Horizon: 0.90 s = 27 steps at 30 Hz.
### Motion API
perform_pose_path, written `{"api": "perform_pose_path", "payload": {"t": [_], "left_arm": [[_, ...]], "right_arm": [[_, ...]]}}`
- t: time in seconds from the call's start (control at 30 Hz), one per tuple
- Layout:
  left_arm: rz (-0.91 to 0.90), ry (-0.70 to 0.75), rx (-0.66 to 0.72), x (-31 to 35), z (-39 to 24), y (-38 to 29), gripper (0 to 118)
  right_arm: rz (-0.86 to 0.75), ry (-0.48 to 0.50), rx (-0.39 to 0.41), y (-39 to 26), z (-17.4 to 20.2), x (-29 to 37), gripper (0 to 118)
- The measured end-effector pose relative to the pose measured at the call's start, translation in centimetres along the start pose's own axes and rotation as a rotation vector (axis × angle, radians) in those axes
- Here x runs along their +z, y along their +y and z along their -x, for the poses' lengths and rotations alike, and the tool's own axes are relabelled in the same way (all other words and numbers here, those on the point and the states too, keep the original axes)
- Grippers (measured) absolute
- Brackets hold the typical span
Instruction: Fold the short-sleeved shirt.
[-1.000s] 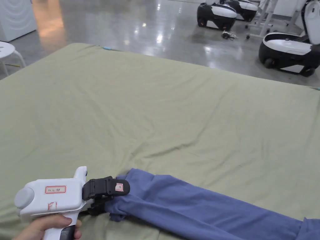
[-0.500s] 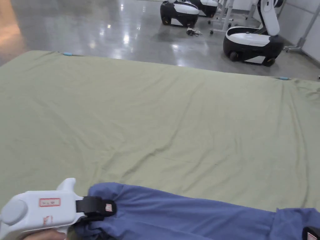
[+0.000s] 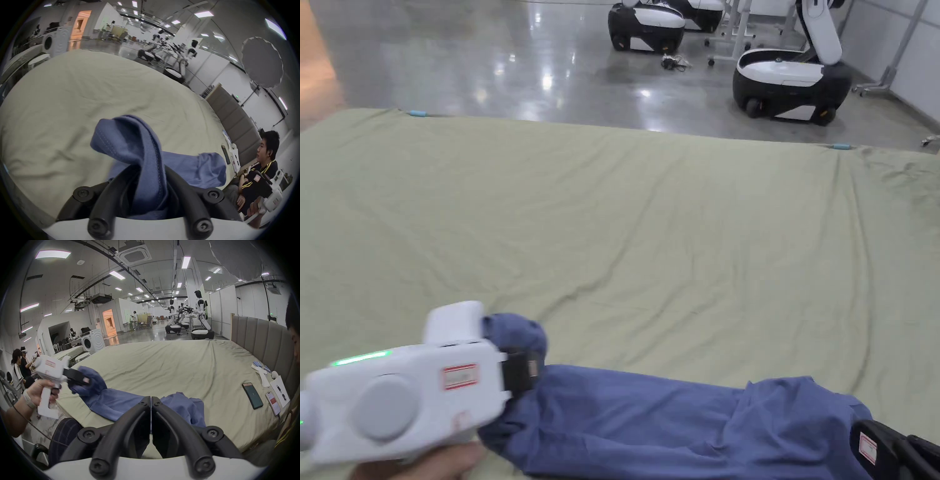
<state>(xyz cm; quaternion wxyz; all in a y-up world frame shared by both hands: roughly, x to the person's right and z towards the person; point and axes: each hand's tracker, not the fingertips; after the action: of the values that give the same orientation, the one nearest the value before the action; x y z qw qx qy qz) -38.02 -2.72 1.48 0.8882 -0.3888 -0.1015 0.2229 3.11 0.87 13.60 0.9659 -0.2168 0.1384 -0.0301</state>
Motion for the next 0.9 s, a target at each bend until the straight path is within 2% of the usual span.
{"api": "perform_pose_path", "payload": {"t": [0.1, 0.2, 0.27, 0.33, 0.37, 0.4, 0.5, 0.57, 0.6, 0.63, 0.67, 0.7, 0.77, 0.83, 0.9], "left_arm": [[0.081, 0.001, -0.032, -6.8, -3.4, -2.5, 7], [0.146, 0.111, -0.115, -12.3, -4.5, -5.3, 9], [0.123, 0.095, -0.112, -13.4, -4.1, -7.1, 25], [0.062, -0.008, -0.169, -11.9, -4.6, -7.0, 70], [0.105, -0.022, -0.191, -11.3, -5.1, -6.6, 79], [0.138, -0.018, -0.213, -10.3, -5.6, -6.0, 80], [-0.036, -0.071, -0.218, -3.5, -5.7, -3.6, 80], [-0.115, -0.050, -0.183, -0.7, -3.8, -2.4, 78], [-0.136, -0.018, -0.153, -0.4, -2.0, -2.1, 69], [-0.139, 0.016, -0.115, -0.2, -0.6, -1.8, 45], [-0.134, 0.043, -0.068, -0.4, 0.7, -1.7, 12], [-0.098, 0.071, -0.028, -1.3, 1.6, -1.8, 8], [-0.069, 0.076, -0.031, -2.8, 1.3, -2.8, 8], [0.028, 0.025, -0.067, -4.8, 0.4, -3.6, 8], [0.063, 0.072, -0.110, -7.9, -0.7, -4.6, 8]], "right_arm": [[-0.019, -0.010, 0.008, 0.1, -0.4, 1.1, 2], [-0.013, -0.035, 0.017, 0.2, -1.0, 1.6, 2], [0.007, -0.051, -0.010, 0.2, -1.6, 1.7, 2], [-0.012, -0.058, -0.024, 0.0, -2.0, 2.0, 2], [-0.016, -0.054, -0.033, 0.0, -2.2, 2.0, 2], [-0.018, -0.046, -0.044, 0.0, -2.4, 1.9, 2], [-0.024, -0.038, -0.049, -0.2, -2.5, 1.5, 2], [-0.026, -0.036, -0.056, -0.3, -2.4, 1.2, 2], [-0.028, -0.031, -0.071, -0.4, -2.3, 1.0, 2], [-0.029, -0.020, -0.093, -0.5, -2.3, 0.8, 2], [-0.030, -0.012, -0.108, -0.6, -2.3, 0.6, 2], [-0.028, -0.007, -0.119, -0.7, -2.2, 0.4, 2], [-0.020, 0.004, -0.124, -0.6, -2.0, 0.1, 2], [-0.023, 0.003, -0.115, -0.6, -1.9, 0.3, 2], [-0.031, -0.004, -0.115, -0.5, -2.0, 0.6, 2]]}}
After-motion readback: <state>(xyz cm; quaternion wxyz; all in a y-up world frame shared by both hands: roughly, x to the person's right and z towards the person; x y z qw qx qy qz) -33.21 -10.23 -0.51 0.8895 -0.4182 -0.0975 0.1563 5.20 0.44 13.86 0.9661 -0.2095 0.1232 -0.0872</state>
